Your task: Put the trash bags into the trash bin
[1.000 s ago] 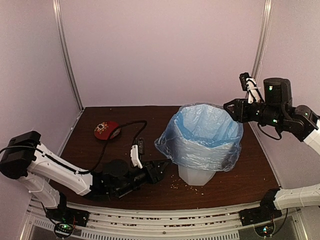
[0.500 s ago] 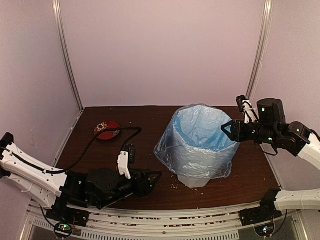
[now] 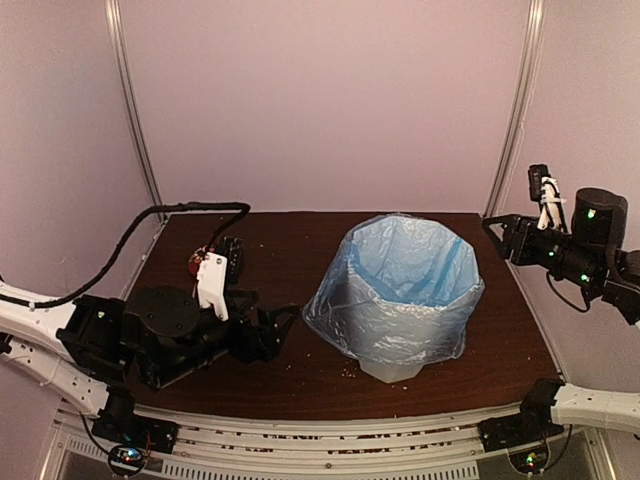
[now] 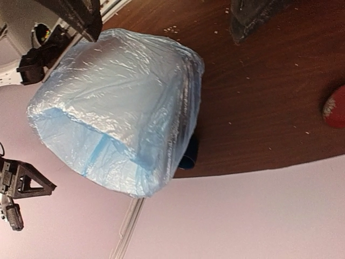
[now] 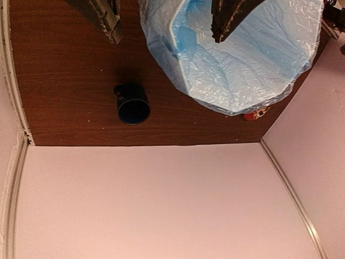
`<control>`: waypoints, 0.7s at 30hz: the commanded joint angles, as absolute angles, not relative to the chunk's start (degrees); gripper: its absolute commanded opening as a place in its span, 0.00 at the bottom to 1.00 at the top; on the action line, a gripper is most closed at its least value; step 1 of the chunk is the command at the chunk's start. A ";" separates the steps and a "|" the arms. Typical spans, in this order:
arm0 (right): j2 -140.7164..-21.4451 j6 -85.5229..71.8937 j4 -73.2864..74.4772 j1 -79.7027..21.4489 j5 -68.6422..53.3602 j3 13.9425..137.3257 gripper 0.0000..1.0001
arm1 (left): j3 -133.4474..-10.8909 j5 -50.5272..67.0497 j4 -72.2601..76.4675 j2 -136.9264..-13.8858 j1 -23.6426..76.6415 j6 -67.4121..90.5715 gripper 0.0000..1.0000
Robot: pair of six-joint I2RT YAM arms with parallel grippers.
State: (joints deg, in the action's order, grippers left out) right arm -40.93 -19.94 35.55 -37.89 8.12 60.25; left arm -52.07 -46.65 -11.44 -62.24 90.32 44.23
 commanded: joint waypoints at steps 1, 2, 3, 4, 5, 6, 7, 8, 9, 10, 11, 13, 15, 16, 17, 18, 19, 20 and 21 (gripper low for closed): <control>-36.71 -22.15 32.72 -37.79 21.55 55.79 0.58 | -58.04 -55.45 -29.82 -60.20 88.27 39.66 0.89; -35.86 -22.64 32.05 -37.79 24.28 54.71 0.58 | -58.39 -55.75 -31.72 -59.41 86.65 39.60 0.90; -35.23 -22.61 31.49 -37.79 26.28 53.74 0.58 | -58.25 -55.20 -32.63 -58.19 84.82 38.81 0.91; -34.78 -22.66 30.93 -37.79 28.39 52.71 0.58 | -57.49 -54.45 -32.46 -56.76 82.71 37.38 0.91; -34.51 -22.75 30.61 -37.79 30.38 51.59 0.62 | -56.35 -53.78 -31.50 -54.92 80.61 35.74 0.92; -34.26 -22.47 29.58 -37.79 31.88 50.27 0.63 | -54.97 -52.88 -29.88 -53.13 78.45 33.43 0.92; -34.08 -21.90 28.59 -37.84 33.26 49.00 0.64 | -53.63 -51.84 -27.85 -51.14 75.99 30.71 0.92; -33.59 -21.62 26.77 -37.92 34.81 47.29 0.65 | -52.10 -50.27 -25.53 -49.34 73.65 27.91 0.93; -32.75 -22.04 24.97 -38.04 35.87 45.40 0.68 | -50.73 -48.25 -23.54 -47.83 70.93 24.93 0.93; -31.45 -22.56 23.99 -38.05 36.17 44.48 0.72 | -49.67 -45.79 -21.70 -46.83 68.21 22.82 0.93; -30.18 -23.10 23.29 -38.06 36.51 44.13 0.74 | -48.91 -43.11 -20.85 -46.58 64.81 21.50 0.93; -28.25 -22.51 21.48 -38.06 37.53 42.97 0.97 | -47.99 -37.61 -20.53 -47.71 57.86 20.89 0.92; -28.27 -20.82 19.55 -38.32 37.71 41.53 1.00 | -46.26 -31.16 -18.43 -49.33 51.90 20.03 0.90; -28.71 -20.81 19.29 -38.92 37.60 41.40 1.00 | -45.03 -29.42 -15.75 -49.89 50.65 19.37 0.90; -29.45 -20.89 19.17 -39.20 37.49 41.46 1.00 | -43.79 -29.31 -13.67 -50.32 50.25 18.42 0.90; -30.35 -20.96 19.24 -39.46 37.79 41.54 1.00 | -42.67 -28.94 -11.54 -50.82 49.66 17.44 0.90; -31.46 -21.21 19.26 -39.91 38.39 41.47 1.00 | -42.18 -27.59 -10.43 -51.31 48.46 16.84 0.90; -32.02 -21.07 19.21 -40.37 38.98 41.33 1.00 | -42.49 -25.26 -10.17 -51.91 46.62 16.78 0.90; -32.31 -20.85 19.06 -40.91 39.61 41.26 1.00 | -42.87 -22.49 -9.76 -52.40 44.86 16.41 0.91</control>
State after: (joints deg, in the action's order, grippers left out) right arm -29.95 -21.34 21.30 -39.24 36.12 41.91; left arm -43.31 -33.39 -17.15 -51.11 49.19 20.73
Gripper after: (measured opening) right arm 0.999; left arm 0.901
